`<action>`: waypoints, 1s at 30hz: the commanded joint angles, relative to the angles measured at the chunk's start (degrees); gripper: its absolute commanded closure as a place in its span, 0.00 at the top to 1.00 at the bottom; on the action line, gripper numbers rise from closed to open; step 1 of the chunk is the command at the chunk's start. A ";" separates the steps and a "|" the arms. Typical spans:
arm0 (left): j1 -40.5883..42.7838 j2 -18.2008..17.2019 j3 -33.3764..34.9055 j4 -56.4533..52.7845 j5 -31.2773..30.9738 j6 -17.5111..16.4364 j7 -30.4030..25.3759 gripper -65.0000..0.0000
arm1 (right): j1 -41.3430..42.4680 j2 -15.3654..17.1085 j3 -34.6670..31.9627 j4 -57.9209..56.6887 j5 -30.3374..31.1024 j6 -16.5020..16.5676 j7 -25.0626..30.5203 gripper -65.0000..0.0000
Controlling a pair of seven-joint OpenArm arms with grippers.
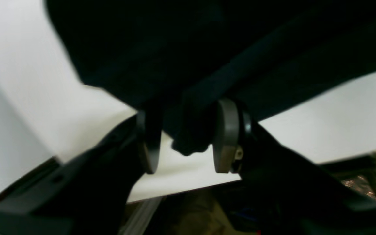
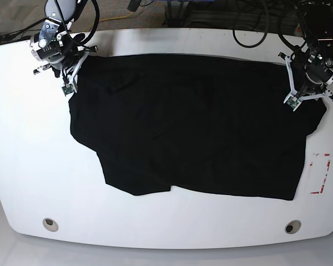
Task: Fold the T-shirt properly
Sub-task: 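Release the left gripper and regrasp the shirt corner nearby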
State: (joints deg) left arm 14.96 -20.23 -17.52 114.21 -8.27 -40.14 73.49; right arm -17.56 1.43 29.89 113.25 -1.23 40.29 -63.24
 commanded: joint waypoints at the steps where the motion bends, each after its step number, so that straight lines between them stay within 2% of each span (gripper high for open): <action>1: -0.32 -1.09 -1.69 0.91 -6.54 0.14 1.45 0.36 | 0.46 0.46 0.13 1.08 0.05 -0.29 0.43 0.00; 3: -0.15 -1.18 -3.01 0.91 -11.82 0.14 2.77 0.36 | 0.55 0.55 0.13 1.08 0.05 -0.29 0.43 0.00; 7: 0.99 -3.73 -4.86 0.91 -24.83 0.14 4.35 0.36 | 1.17 0.55 0.13 1.08 -0.04 -0.29 0.34 0.00; 9: 0.91 -4.17 -6.26 0.91 -29.13 0.14 4.35 0.36 | 1.25 0.55 0.13 1.08 -0.04 -0.29 0.34 0.00; 12: 0.64 -3.90 -9.16 0.29 -30.72 0.14 4.35 0.37 | 1.25 0.55 0.13 1.08 -0.04 -0.29 0.34 0.00; 16: -2.87 -3.55 -9.43 -1.55 -29.31 0.14 4.35 0.37 | 1.43 0.55 0.13 1.08 -0.04 -0.29 0.34 0.00; 20: -5.16 -1.44 -8.02 -1.91 -26.14 0.14 4.35 0.38 | 1.69 0.55 0.13 0.99 0.05 -0.29 0.34 0.00; 21: -5.77 -1.27 -6.35 -2.08 -25.35 0.14 4.35 0.40 | 1.69 0.55 0.13 0.90 0.05 -0.29 0.34 0.00; 25: -8.59 -1.00 1.83 -2.26 -18.14 0.14 4.35 0.66 | 1.78 0.46 0.13 0.29 0.05 -0.29 0.34 0.00; 27: -8.59 0.23 4.82 -2.26 -14.28 2.65 4.09 0.74 | 1.78 0.46 0.13 0.20 0.05 -0.29 0.34 0.00; 30: -8.68 2.78 7.54 -2.35 -8.03 3.17 1.54 0.72 | 1.78 0.46 0.13 0.20 0.05 -0.29 0.34 0.00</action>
State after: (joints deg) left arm 6.55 -18.83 -11.44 111.18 -21.21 -37.21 77.28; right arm -16.14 1.58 29.95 112.64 -1.30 40.27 -63.53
